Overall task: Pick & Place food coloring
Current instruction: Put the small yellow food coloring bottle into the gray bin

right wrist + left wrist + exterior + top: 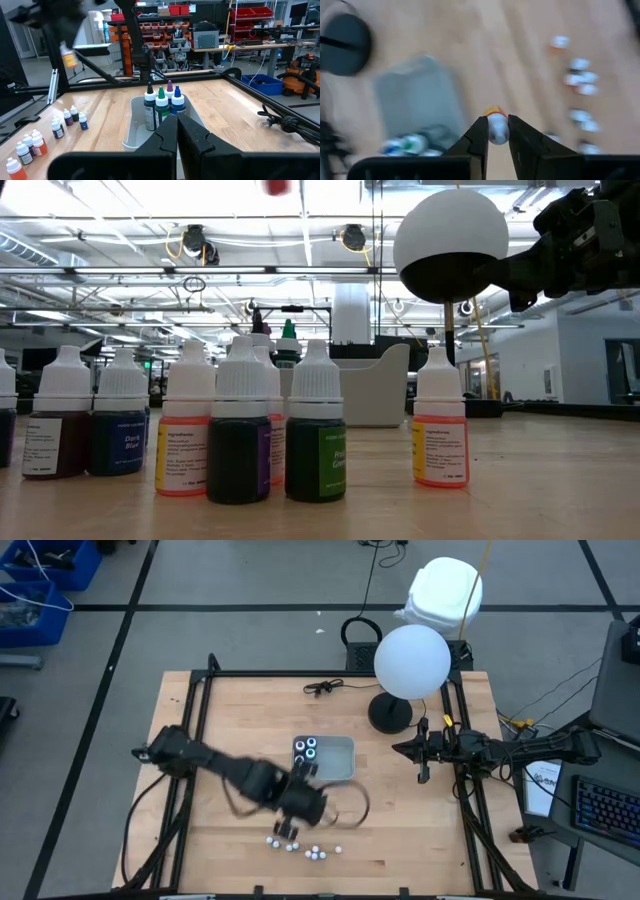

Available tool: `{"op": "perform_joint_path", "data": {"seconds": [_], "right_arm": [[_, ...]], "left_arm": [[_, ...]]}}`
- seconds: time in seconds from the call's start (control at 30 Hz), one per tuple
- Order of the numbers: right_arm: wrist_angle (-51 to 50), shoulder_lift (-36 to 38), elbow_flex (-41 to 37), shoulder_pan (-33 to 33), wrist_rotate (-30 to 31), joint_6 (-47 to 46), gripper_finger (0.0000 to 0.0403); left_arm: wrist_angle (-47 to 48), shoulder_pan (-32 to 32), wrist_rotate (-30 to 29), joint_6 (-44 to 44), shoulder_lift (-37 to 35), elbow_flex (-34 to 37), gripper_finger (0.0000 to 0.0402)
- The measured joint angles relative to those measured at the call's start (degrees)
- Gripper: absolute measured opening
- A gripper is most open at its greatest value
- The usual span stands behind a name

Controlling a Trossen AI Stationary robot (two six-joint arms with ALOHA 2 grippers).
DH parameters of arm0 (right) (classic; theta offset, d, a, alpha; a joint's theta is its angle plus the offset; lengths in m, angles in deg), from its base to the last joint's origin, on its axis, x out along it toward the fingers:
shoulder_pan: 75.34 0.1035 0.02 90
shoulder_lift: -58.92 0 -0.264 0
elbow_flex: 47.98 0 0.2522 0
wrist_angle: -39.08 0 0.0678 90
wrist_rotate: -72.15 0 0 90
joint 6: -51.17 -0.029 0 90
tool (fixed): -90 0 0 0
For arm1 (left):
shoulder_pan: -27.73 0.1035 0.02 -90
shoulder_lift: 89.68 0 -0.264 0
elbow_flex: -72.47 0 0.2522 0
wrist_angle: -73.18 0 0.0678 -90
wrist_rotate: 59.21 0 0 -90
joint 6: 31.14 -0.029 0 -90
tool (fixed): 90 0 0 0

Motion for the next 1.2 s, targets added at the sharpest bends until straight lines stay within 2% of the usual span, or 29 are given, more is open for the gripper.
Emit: {"op": "perform_joint_path", "data": {"seconds": [0.2, 0.37, 0.47, 0.87, 1.2], "right_arm": [[0.0, 0.0, 0.0, 0.0, 0.0, 0.3, 0.0], [-0.2, 0.0, 0.0, 0.0, 0.0, 1.6, 0.0], [-0.2, 0.0, 0.0, 0.0, 0.0, 1.8, 0.0], [-0.2, -0.1, 0.0, 0.0, -0.2, 3.0, 0.0], [-0.2, -0.2, 0.0, 0.0, -0.2, 3.0, 0.0]], "left_arm": [[-7.2, 11.0, -1.0, -9.4, 0.5, -0.2, 0.0065], [-12.5, 17.7, -0.8, -10.6, 3.3, -0.2, 0.0066], [-12.2, 20.1, 0.0, -10.8, 6.0, -0.2, 0.0066], [-11.7, 21.9, 1.8, -13.4, 15.5, -0.2, 0.0067], [-13.0, 21.7, 2.9, -12.7, 16.2, -0.2, 0.0067]]}}
